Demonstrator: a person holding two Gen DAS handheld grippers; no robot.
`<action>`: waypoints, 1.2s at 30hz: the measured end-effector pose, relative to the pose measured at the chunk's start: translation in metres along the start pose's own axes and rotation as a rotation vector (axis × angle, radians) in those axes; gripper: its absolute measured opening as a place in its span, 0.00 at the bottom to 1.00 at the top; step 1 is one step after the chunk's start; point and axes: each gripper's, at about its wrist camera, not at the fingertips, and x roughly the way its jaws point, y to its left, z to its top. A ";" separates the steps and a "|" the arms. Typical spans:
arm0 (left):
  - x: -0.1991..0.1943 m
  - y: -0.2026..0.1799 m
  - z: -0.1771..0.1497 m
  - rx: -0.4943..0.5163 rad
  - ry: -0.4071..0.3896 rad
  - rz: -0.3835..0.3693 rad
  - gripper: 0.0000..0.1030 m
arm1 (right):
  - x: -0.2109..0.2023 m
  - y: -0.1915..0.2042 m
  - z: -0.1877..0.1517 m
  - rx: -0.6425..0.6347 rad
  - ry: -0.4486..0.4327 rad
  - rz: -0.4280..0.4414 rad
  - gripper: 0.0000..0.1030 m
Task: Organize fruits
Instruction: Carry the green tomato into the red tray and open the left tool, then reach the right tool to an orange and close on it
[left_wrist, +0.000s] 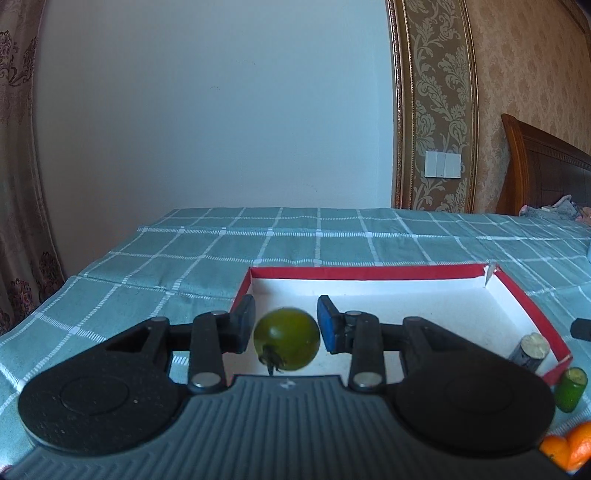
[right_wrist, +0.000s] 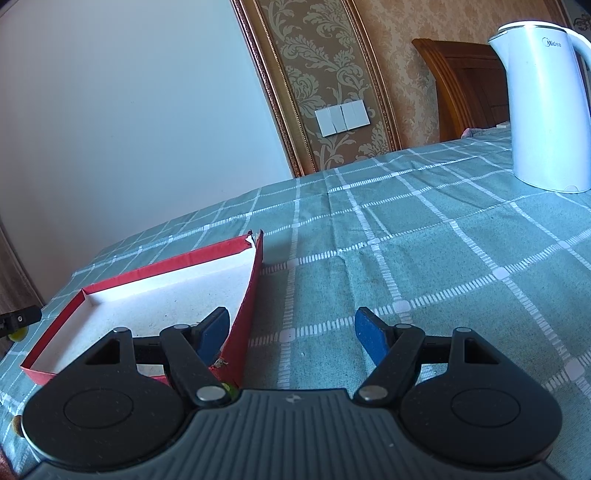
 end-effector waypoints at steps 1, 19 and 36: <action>0.003 0.002 -0.001 -0.011 -0.004 0.004 0.48 | 0.000 0.000 0.000 0.000 0.002 0.000 0.72; -0.007 0.035 -0.005 -0.175 -0.062 -0.079 0.74 | -0.047 0.018 0.001 -0.096 -0.131 0.097 0.72; -0.018 0.044 -0.007 -0.217 -0.114 -0.093 0.79 | -0.079 0.064 -0.050 -0.496 0.144 0.195 0.72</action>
